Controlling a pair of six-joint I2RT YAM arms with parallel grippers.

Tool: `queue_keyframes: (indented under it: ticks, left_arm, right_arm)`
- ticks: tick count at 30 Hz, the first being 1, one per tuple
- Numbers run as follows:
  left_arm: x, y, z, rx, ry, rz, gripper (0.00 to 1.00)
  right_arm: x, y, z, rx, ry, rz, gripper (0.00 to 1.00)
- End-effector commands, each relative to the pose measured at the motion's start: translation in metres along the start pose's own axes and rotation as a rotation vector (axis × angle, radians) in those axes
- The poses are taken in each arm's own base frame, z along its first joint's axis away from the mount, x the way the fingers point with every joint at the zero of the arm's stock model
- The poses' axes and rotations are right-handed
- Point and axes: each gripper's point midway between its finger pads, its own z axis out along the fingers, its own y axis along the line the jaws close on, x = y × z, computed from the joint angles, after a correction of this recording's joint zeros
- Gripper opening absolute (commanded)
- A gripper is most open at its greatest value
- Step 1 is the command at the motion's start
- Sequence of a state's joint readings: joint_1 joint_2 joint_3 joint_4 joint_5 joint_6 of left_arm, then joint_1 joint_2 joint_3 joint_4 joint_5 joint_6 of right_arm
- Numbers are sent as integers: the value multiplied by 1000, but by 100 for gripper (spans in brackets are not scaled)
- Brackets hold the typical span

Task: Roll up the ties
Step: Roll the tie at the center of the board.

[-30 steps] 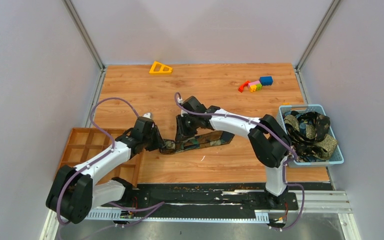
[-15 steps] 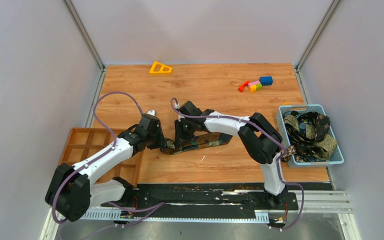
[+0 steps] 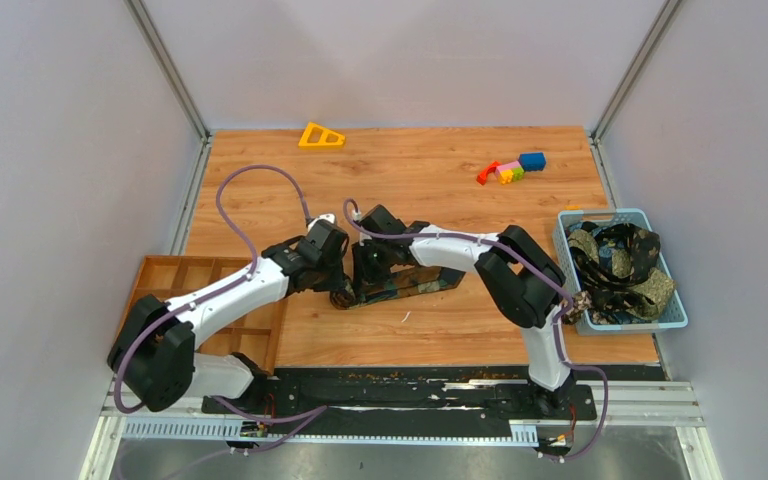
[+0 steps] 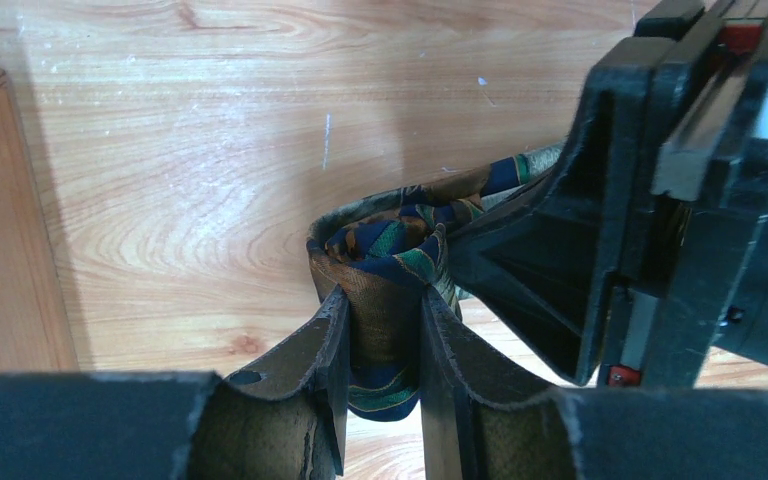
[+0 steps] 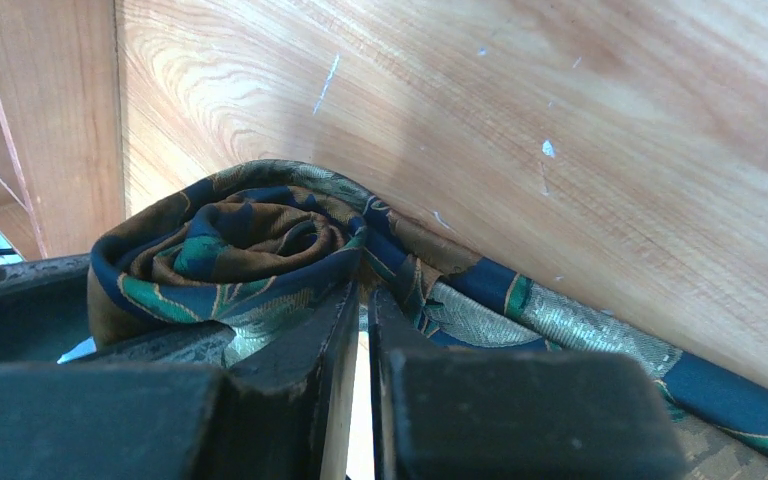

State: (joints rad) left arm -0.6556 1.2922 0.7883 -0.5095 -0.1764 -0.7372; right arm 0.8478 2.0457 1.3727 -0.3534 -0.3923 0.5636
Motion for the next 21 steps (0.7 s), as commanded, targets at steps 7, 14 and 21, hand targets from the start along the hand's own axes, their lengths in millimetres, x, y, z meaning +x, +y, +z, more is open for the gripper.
queue_keyframes:
  ticks: [7, 14, 21]
  left_arm:
    - [-14, -22, 1, -55, -33, 25, 20]
    - [-10, -29, 7, -84, -21, 50, 20]
    - [-8, -41, 9, -107, -15, 86, 20]
  right_arm:
    - [-18, 14, -38, -37, -96, -51, 10]
    - [-23, -15, -72, 25, -159, -47, 11]
    - [-10, -70, -81, 112, -158, 8, 11]
